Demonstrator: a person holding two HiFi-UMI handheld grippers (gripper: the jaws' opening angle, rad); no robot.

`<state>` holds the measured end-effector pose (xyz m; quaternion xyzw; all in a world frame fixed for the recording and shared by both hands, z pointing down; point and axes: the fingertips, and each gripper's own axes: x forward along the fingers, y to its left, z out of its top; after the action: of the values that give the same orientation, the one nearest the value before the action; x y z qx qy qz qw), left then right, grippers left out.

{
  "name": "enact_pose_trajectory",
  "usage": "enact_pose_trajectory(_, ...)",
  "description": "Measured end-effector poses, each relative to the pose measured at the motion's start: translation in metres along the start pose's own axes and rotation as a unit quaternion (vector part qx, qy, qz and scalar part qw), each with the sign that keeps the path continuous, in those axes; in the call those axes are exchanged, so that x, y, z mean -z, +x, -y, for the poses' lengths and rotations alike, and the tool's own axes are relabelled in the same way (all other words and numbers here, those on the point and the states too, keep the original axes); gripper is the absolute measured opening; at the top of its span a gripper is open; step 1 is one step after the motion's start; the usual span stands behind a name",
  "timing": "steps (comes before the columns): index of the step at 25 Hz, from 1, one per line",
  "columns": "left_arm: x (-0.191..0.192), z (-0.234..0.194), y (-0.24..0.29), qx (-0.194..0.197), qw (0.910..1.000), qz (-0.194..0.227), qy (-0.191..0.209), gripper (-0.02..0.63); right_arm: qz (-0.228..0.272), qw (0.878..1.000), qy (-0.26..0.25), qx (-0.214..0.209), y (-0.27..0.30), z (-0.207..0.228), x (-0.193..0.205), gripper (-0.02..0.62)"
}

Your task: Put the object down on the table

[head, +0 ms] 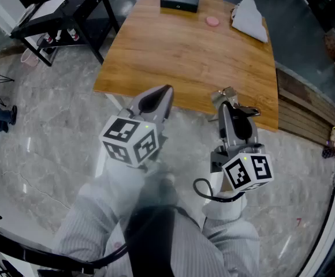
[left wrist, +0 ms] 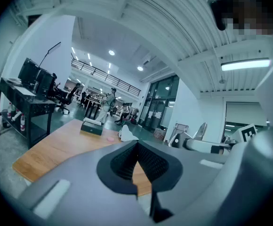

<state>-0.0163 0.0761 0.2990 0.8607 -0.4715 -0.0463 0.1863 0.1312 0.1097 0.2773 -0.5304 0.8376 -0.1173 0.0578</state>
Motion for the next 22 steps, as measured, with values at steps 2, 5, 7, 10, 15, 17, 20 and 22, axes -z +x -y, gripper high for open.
enact_pose_trajectory(2,-0.002,0.009,-0.011,-0.005,1.0000,0.001,0.008,0.000,0.001,1.000,0.002,-0.010,-0.006,-0.010,0.001,0.141)
enact_pose_trajectory(5,-0.004,0.028,-0.021,0.001,0.9999,0.001,0.016,0.000,0.002,1.000,-0.003,-0.017,-0.020,-0.022,-0.002,0.141)
enact_pose_trajectory(7,-0.008,0.041,-0.022,0.013,0.9996,0.001,0.024,0.000,0.005,1.000,-0.013,-0.019,-0.026,-0.029,-0.007,0.141)
enact_pose_trajectory(10,-0.012,0.051,-0.024,0.024,0.9991,0.002,0.035,0.000,0.012,1.000,-0.016,-0.022,-0.031,-0.038,-0.010,0.141)
enact_pose_trajectory(15,-0.009,0.051,-0.026,0.024,0.9990,-0.003,0.037,0.000,0.011,1.000,-0.013,-0.023,-0.034,-0.042,-0.009,0.141)
enact_pose_trajectory(17,-0.008,0.050,-0.026,0.025,0.9991,-0.004,0.035,0.000,0.010,1.000,-0.010,-0.023,-0.035,-0.040,-0.007,0.141)
enact_pose_trajectory(20,-0.005,0.048,-0.025,0.028,0.9993,-0.006,0.025,0.000,0.009,1.000,-0.002,-0.026,-0.034,-0.038,-0.004,0.143)
enact_pose_trajectory(22,-0.004,0.047,-0.023,0.030,0.9994,-0.006,0.016,0.000,0.012,0.999,0.009,-0.030,-0.033,-0.036,-0.002,0.145)
